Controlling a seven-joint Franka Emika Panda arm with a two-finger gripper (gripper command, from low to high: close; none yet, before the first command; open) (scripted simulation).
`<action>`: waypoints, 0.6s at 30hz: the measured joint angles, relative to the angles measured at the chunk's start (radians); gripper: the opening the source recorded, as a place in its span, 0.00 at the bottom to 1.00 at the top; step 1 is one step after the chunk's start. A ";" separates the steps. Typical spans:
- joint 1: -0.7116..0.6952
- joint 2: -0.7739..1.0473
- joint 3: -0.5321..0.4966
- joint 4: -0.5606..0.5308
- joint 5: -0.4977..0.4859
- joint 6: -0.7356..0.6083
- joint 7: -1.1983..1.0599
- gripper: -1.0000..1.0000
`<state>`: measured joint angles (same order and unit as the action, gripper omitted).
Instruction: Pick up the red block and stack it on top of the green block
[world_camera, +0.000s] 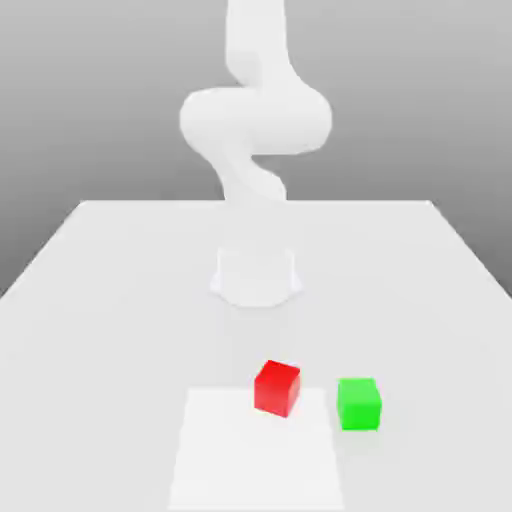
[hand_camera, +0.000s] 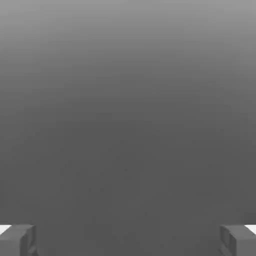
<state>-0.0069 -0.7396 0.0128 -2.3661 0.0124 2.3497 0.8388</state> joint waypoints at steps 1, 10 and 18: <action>-0.003 0.030 0.007 -0.032 0.006 0.024 0.019 0.50; -0.027 0.294 0.077 -0.314 0.045 0.236 0.200 0.50; -0.045 0.653 0.136 -0.553 0.020 0.512 0.418 0.50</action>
<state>-0.0516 -0.0863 0.1486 -2.9186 0.0321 2.8620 1.2572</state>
